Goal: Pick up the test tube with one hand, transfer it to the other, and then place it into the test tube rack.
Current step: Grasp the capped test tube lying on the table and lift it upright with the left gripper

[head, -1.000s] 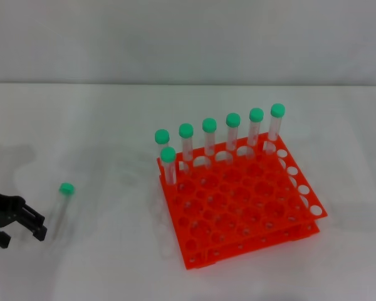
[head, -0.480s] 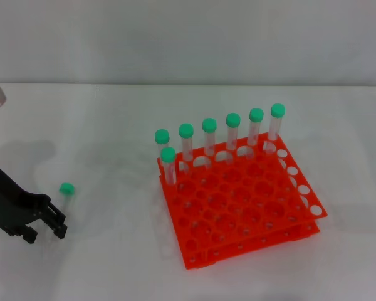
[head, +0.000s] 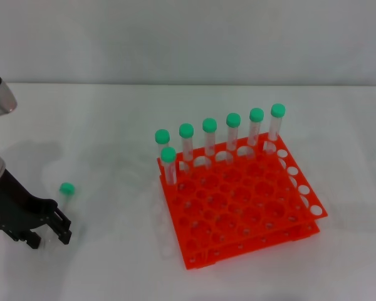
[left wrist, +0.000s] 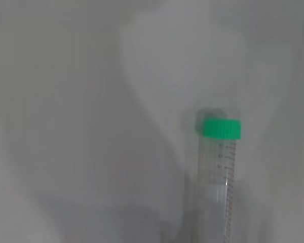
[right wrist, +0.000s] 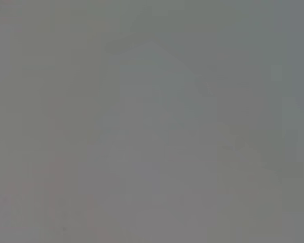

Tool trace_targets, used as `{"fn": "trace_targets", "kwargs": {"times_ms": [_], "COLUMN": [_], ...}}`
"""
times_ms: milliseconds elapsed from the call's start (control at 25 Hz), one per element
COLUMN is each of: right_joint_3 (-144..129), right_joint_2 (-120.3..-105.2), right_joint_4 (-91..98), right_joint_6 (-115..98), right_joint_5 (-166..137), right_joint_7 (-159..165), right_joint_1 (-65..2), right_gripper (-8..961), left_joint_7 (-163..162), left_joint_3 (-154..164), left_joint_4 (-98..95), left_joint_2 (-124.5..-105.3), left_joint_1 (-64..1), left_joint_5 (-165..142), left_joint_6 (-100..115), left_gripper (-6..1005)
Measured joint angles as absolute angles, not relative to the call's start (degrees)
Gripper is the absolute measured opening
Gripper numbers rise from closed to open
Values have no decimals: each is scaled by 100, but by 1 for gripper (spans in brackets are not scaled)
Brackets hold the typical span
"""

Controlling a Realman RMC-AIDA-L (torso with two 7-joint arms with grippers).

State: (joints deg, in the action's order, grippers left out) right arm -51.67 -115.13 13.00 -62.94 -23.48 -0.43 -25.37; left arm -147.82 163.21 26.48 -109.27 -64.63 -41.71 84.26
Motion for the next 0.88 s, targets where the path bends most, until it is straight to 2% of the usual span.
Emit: {"fn": "trace_targets", "kwargs": {"times_ms": [200,480,680,880], "right_joint_3": [-5168,-5168,-5168,-5168], "right_joint_2": [-11513,-11506,-11505,-11504], "right_joint_4": [1318,1328,1336,1336], "right_joint_6": [-6294,-6294,-6344,-6358], "right_joint_5": [-2355,-2356,-2356,-2355], "right_joint_7": [-44,-52,-53,-54], "right_joint_1": [-2540,-2541,-2540,-2577], "right_gripper": [811,812,812,812], "left_joint_7": [-14854,-14943,-14945,-14917], "left_joint_3": [16321,16321,16321,16320], "left_joint_4": [2645,2645,2645,2628], "left_joint_2": [-11009,-10989,-10990,-11003], "left_joint_1": [-6558,-6606,-6602,-6605], "left_joint_5": [-4318,-4334,-4335,-4352], "left_joint_6": [8367,8315,8289,8268], "left_gripper": [553,520,299,168]}}
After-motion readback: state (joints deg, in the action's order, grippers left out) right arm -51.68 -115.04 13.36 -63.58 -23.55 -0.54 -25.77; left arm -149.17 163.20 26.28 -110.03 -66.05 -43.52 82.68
